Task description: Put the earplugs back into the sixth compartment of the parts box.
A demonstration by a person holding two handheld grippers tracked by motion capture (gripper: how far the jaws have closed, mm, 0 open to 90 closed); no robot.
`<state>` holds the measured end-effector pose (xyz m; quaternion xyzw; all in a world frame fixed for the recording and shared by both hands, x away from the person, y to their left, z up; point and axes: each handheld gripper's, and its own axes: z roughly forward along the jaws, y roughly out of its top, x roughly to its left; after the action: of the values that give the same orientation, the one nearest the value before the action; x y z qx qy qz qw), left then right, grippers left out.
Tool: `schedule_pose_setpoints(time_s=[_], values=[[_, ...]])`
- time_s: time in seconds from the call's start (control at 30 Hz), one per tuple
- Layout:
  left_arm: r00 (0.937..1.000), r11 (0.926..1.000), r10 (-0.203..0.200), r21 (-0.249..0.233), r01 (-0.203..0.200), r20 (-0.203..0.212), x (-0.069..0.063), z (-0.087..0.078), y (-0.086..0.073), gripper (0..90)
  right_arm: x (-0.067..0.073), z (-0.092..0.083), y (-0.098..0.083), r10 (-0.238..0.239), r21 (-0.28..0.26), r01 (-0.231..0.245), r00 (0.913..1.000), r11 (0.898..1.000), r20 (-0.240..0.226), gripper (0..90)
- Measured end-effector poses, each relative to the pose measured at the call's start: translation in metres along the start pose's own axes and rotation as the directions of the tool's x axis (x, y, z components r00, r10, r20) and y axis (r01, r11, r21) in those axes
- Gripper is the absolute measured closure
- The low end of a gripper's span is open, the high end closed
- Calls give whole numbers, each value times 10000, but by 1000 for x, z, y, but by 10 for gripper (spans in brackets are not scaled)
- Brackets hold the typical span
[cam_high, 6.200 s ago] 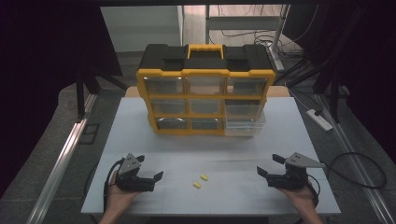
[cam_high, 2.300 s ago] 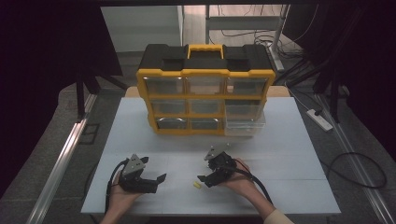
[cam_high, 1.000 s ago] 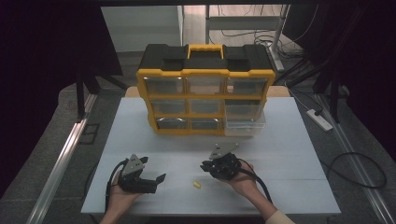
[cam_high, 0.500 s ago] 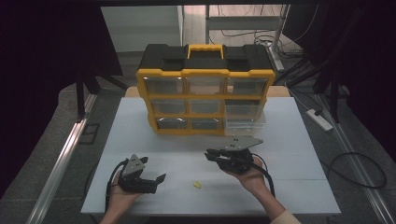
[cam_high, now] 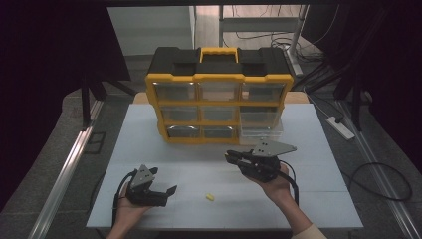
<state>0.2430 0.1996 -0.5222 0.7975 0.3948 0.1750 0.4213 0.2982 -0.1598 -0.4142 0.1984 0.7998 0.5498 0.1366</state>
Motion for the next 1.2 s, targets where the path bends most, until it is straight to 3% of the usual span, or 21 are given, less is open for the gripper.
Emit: schedule_pose_setpoints(time_s=[0.37, 0.47, 0.8, 1.2], values=[[10000, 10000, 39, 13, -39, -17, 0, 0, 0, 53, -7, -15, 8, 71, -329, -53, 9985, 9994, 544, 798], [10000, 10000, 39, 14, -39, -15, 0, 0, 0, 53, -10, -20, 10, 5, -339, 26, 9959, 9994, 907, 798], [10000, 10000, 55, 39, -55, -17, 0, 0, 0, 54, -16, -30, 16, 39, -574, 34, 9920, 9983, 1263, 798], [10000, 9999, 82, 83, -82, -22, -1, 1, 0, 54, -28, -44, 24, 212, -878, -37, 9797, 9961, 1994, 797]])
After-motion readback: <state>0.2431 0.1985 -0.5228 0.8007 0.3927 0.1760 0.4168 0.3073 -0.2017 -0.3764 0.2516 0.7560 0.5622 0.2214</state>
